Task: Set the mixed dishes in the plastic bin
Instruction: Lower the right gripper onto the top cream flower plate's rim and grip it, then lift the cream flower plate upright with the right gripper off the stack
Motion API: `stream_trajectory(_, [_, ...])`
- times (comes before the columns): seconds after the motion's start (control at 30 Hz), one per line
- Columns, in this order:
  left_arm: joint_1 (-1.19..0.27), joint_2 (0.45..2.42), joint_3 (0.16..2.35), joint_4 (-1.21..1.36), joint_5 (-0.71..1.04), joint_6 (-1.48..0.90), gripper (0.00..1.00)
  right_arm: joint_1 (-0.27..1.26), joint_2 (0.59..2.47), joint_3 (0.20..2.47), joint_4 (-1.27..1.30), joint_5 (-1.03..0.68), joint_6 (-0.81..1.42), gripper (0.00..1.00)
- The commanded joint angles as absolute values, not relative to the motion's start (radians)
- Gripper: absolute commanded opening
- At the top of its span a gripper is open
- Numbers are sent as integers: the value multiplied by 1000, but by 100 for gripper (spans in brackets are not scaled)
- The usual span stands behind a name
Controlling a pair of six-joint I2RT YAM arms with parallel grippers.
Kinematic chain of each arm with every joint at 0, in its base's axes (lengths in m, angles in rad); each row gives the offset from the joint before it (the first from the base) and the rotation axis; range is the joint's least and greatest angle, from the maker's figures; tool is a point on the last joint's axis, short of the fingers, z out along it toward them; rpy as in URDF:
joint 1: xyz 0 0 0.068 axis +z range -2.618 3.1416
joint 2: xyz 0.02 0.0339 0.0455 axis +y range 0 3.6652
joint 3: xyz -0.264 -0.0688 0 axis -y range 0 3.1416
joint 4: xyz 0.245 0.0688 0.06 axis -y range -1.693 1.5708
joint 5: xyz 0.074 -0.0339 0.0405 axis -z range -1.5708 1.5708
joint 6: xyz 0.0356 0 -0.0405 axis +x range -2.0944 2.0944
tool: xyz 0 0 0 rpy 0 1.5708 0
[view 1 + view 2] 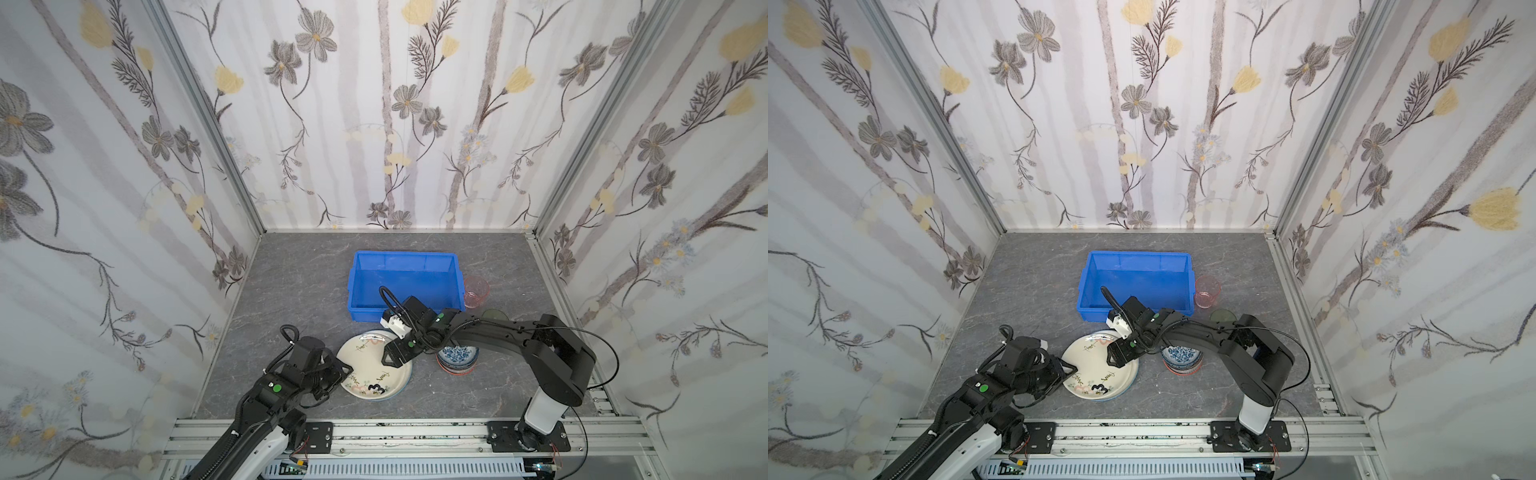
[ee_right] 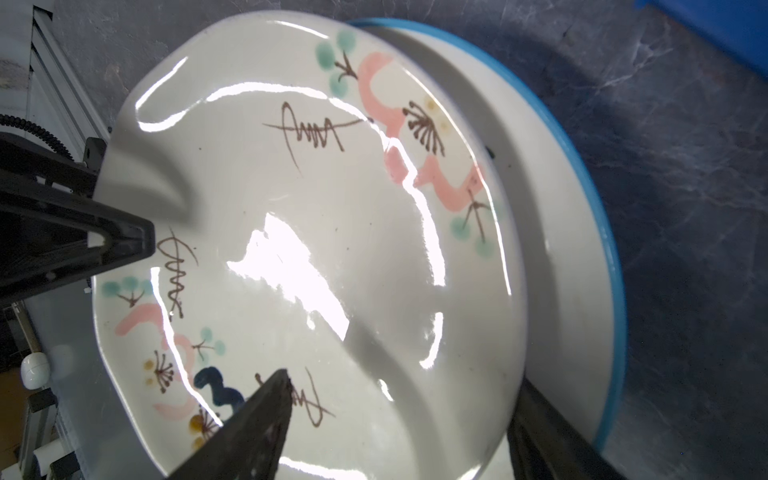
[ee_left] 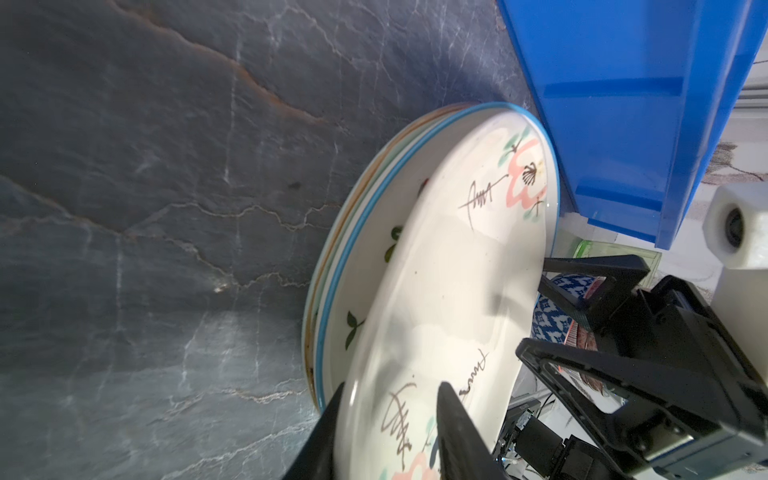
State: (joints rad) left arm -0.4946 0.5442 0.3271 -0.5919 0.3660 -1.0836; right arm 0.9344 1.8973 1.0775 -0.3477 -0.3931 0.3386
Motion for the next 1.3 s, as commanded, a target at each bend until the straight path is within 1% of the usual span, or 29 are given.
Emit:
stream_trajectory(0.0, [-493,546,347,-518,374,-1082,30,940,1893,1082,-283,-466,331,78])
stream_trajectory(0.1, [-493,543,347,-518,375,-1083,21,940,1890,1085,-284,-466,334,78])
stream_trajectory(0.23, [-494,537,347,-520,370,-1083,12,940,1881,1091,-290,-464,334,78])
stream_trajectory(0.47, [-492,522,362,-521,369,-1070,0,939,1864,1106,-308,-447,333,78])
stream_trajectory(0.8, [-491,519,401,-522,369,-1038,0,915,1798,1142,-368,-405,313,81])
stream_trajectory(0.97, [-491,512,433,-522,374,-1008,0,878,1731,1140,-404,-388,301,82])
stream_trajectory(1.13, [-488,514,467,-523,369,-960,0,828,1626,1124,-416,-449,300,83])
stream_trajectory(1.17, [-488,514,478,-522,369,-948,0,787,1604,1123,-419,-455,306,84])
stream_trajectory(1.27, [-483,523,519,-521,370,-915,0,731,1535,1124,-439,-483,328,84])
